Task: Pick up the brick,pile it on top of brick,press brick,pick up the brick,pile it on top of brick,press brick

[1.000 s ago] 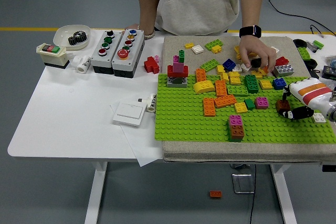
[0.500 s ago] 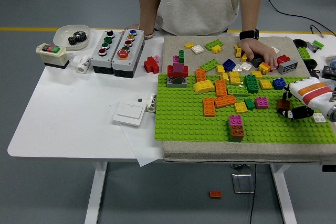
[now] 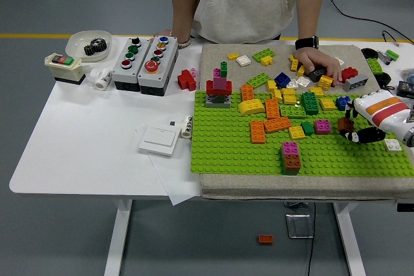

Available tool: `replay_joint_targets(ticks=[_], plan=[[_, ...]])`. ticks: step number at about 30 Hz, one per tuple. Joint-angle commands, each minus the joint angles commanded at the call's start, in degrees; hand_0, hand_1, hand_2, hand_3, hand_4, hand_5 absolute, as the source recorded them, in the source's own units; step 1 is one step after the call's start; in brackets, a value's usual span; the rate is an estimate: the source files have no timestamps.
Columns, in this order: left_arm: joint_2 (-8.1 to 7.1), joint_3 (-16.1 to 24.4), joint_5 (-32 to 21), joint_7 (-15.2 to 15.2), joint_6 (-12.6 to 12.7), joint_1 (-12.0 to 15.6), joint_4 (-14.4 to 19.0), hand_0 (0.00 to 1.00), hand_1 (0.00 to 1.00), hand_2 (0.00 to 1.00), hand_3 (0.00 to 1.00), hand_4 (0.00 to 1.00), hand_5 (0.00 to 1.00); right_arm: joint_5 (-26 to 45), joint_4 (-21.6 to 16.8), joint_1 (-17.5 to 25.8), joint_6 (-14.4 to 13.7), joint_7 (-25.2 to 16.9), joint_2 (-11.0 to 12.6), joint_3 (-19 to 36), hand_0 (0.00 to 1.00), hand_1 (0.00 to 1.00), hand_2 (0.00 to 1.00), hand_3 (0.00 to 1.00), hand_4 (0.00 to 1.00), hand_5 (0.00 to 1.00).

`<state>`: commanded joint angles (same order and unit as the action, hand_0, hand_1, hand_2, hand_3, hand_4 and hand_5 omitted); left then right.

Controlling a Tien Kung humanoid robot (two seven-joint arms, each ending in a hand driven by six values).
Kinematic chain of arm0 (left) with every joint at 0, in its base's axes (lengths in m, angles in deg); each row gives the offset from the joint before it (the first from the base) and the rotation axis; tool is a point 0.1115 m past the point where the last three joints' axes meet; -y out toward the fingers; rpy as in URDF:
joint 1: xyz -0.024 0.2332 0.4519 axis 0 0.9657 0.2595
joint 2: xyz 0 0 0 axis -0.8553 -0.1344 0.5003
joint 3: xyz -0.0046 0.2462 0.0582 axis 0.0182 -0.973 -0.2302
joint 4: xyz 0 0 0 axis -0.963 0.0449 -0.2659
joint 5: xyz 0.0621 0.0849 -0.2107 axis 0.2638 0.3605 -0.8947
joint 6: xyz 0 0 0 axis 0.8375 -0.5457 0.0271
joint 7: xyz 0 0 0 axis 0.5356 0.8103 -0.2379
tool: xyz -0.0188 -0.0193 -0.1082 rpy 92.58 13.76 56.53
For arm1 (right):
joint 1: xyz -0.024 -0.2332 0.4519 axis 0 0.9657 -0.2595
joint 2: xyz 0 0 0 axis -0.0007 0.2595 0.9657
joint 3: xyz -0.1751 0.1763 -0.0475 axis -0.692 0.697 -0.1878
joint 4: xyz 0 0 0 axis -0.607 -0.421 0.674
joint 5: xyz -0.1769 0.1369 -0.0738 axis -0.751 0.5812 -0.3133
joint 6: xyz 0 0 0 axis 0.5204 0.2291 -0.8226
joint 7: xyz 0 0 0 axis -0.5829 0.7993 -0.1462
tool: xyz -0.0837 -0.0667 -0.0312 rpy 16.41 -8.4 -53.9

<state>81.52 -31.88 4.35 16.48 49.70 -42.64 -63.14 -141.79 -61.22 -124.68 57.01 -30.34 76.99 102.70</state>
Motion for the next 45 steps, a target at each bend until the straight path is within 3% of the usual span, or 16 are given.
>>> replay_joint_targets(ticks=[5, 13, 23, 45], plan=[[-0.03, -0.1, -0.2, -0.1, 0.0, 0.0, 0.0, 0.870, 0.817, 0.818, 0.621, 0.711, 0.677, -0.2, -4.2, 1.8, 0.2, 0.3, 1.4, 1.4, 0.460, 0.421, 0.472, 0.478, 0.773, 0.479], [-0.03, -0.1, -0.1, 0.0, 0.1, 0.0, -0.1, 0.870, 0.815, 0.817, 0.622, 0.712, 0.677, 0.2, -16.8, 4.4, 0.7, 0.7, 4.6, 0.5, 0.457, 0.418, 0.471, 0.481, 0.756, 0.478], [-0.09, -0.4, -0.6, -0.1, 0.2, -0.3, -0.1, 0.870, 0.815, 0.816, 0.622, 0.714, 0.679, -1.2, -27.3, 3.5, 3.1, 2.3, 5.7, -3.8, 0.455, 0.419, 0.471, 0.485, 0.757, 0.476], [-0.22, -0.7, -0.9, -0.2, 0.3, -0.6, -0.1, 0.862, 0.815, 0.816, 0.624, 0.717, 0.682, -1.4, -27.5, 2.4, 4.1, 2.8, 4.9, -6.5, 0.452, 0.417, 0.472, 0.486, 0.759, 0.472]])
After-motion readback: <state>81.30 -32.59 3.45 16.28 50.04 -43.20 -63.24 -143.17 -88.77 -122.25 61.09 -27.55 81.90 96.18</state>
